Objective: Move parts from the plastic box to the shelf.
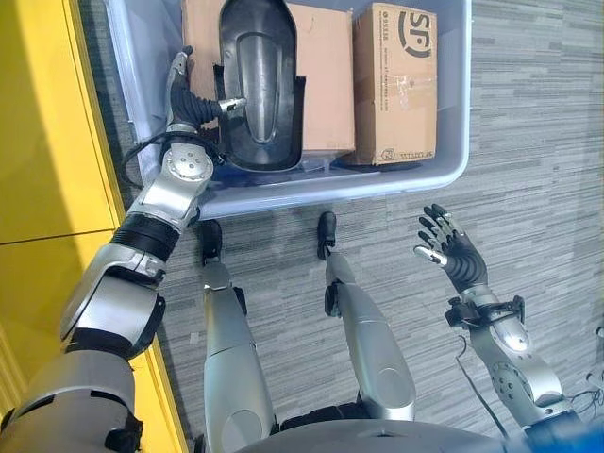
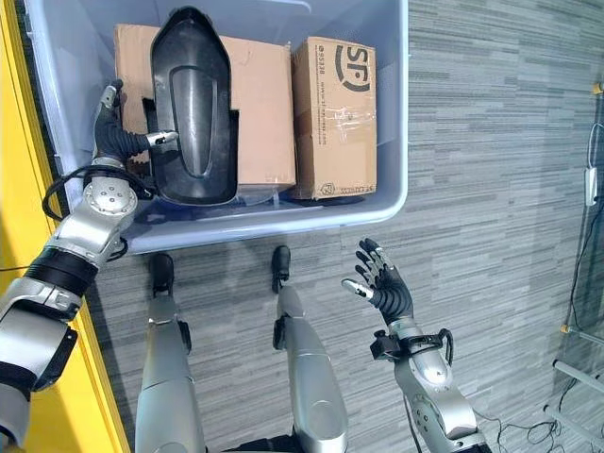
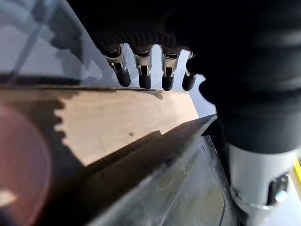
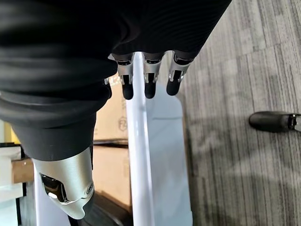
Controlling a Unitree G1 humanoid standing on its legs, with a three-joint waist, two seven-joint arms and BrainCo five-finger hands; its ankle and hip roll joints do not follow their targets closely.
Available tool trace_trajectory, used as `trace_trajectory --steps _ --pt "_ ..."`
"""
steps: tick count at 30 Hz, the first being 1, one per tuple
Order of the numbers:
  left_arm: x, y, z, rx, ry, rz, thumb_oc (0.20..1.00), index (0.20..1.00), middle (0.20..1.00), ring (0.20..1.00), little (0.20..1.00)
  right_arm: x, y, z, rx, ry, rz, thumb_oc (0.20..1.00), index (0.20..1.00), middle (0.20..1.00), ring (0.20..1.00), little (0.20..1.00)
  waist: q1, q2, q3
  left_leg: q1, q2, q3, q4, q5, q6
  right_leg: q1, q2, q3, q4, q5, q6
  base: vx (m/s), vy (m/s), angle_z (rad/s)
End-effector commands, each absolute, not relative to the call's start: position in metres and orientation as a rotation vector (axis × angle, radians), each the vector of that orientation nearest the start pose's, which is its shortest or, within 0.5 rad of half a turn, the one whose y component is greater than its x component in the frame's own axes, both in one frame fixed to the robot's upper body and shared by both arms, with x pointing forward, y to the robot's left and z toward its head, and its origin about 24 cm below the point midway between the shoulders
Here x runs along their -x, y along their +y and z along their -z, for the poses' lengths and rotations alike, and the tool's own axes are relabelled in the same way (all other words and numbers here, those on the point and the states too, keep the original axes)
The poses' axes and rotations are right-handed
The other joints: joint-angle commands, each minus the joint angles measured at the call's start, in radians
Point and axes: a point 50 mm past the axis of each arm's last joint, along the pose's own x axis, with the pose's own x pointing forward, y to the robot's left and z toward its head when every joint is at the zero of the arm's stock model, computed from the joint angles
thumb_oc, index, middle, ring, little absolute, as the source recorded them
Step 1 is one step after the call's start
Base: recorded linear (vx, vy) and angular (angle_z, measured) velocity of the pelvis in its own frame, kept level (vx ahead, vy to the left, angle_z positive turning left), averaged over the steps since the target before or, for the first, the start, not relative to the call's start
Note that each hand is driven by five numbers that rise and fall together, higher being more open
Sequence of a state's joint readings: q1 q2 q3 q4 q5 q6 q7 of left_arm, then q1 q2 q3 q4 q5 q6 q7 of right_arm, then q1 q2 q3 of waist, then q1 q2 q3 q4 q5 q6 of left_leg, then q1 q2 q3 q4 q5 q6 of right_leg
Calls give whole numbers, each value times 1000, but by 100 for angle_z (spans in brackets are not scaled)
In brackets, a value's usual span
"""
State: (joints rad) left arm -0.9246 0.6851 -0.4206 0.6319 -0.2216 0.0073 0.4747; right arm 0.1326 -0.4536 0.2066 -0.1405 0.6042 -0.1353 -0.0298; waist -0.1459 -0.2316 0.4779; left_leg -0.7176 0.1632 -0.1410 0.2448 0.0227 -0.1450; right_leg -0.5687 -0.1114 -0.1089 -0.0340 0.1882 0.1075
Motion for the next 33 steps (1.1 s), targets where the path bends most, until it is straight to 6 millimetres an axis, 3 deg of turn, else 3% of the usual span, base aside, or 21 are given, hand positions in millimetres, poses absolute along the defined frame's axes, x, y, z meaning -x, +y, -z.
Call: trace_trajectory --steps 1,15,17,19,23,25,33 --pt "-391 218 -267 -704 -473 -382 1000 1000 1000 1000 1000 -219 -206 -75 -130 -101 -139 1000 1000 1000 1000 1000 -8 -19 35 3 -13 43 56 -66 63 125 -68 -6 156 -235 57 0 0 0" --pt "-415 213 -273 -972 -289 -374 1000 1000 1000 1000 1000 -220 -198 -75 -166 -82 -213 1000 1000 1000 1000 1000 -34 -24 41 -11 -9 55 56 -58 63 102 -69 7 156 -230 57 -1 -6 -1" --pt "-416 210 -276 -1002 -285 -372 200 200 200 200 200 -220 -197 -76 -166 -83 -223 1000 1000 1000 1000 1000 -38 -25 41 -17 -8 57 59 -58 63 96 -68 7 157 -230 56 0 0 0" --pt "-419 213 -277 -1152 -239 -369 200 200 200 200 200 -220 -197 -76 -162 -81 -242 1000 1000 1000 1000 1000 -44 -26 41 -26 -8 61 61 -58 63 86 -68 13 157 -227 57 0 0 0" --pt "-419 225 -275 -1174 -182 -370 200 200 200 200 200 -220 -197 -77 -167 -81 -257 1000 1000 1000 1000 1000 -48 -26 41 -32 -5 65 64 -58 63 76 -67 18 157 -225 58 0 0 0" --pt "-416 243 -271 -1189 -120 -381 200 200 200 200 200 -218 -196 -77 -175 -79 -279 1000 1000 1000 1000 1000 -51 -24 41 -32 -3 68 63 -57 61 73 -67 21 159 -224 58 0 0 0" --pt "-420 231 -252 -1114 -108 -340 200 200 200 200 200 -215 -196 -74 -163 -66 -287 1000 1000 1000 1000 1000 -48 -11 33 -19 -8 67 61 -60 62 85 -66 19 161 -229 57 0 0 0"
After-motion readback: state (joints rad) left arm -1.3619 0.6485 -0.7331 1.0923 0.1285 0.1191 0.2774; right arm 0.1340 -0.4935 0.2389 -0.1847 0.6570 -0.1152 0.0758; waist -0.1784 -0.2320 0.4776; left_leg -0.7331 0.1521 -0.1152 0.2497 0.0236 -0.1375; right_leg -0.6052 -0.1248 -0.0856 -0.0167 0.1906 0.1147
